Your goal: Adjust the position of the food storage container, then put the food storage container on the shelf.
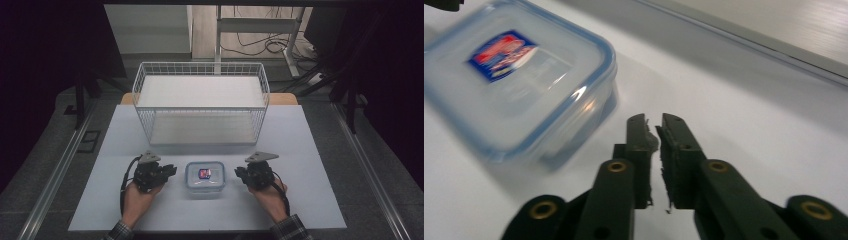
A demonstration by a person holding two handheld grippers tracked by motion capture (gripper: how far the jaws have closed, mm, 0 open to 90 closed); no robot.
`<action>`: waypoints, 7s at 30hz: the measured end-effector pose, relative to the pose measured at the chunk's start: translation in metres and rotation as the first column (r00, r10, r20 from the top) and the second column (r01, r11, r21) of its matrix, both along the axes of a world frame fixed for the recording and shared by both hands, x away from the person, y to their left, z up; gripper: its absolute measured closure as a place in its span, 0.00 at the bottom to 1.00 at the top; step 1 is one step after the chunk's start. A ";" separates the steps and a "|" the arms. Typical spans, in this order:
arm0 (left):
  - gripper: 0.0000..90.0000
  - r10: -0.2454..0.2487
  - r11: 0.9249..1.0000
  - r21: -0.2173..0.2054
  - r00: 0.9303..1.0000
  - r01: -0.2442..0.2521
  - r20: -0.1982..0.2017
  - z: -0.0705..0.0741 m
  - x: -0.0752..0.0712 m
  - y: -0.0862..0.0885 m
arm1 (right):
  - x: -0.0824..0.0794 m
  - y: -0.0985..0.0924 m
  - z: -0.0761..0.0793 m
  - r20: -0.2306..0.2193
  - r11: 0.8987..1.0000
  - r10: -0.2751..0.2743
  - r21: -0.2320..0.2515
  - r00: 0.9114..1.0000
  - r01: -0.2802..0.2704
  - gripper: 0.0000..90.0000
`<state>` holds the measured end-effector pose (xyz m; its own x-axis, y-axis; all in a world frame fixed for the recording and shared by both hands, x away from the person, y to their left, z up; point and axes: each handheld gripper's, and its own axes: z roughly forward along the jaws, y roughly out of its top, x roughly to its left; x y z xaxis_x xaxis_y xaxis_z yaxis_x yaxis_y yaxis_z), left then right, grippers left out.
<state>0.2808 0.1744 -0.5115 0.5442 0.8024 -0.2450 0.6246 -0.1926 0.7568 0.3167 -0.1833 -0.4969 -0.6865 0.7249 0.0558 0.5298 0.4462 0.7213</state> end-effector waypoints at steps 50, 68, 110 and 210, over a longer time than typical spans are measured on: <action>0.05 -0.178 0.984 -0.030 0.984 0.178 0.015 0.002 0.026 -0.041 | -0.001 0.032 0.008 -0.043 0.991 0.095 0.103 0.995 -0.090 0.00; 0.29 -0.291 0.955 -0.090 0.950 0.282 -0.110 -0.012 0.008 -0.050 | -0.008 0.043 -0.009 -0.147 0.982 0.156 0.125 0.977 -0.139 0.15; 0.65 -0.334 0.879 -0.375 0.942 0.296 -0.040 0.000 -0.001 -0.008 | -0.019 -0.003 0.005 -0.167 0.897 0.239 0.414 0.956 -0.152 0.64; 0.53 -0.043 0.978 -0.203 0.998 0.054 0.055 0.179 0.178 0.004 | 0.165 0.041 0.177 -0.044 0.931 0.015 0.365 0.999 0.002 0.65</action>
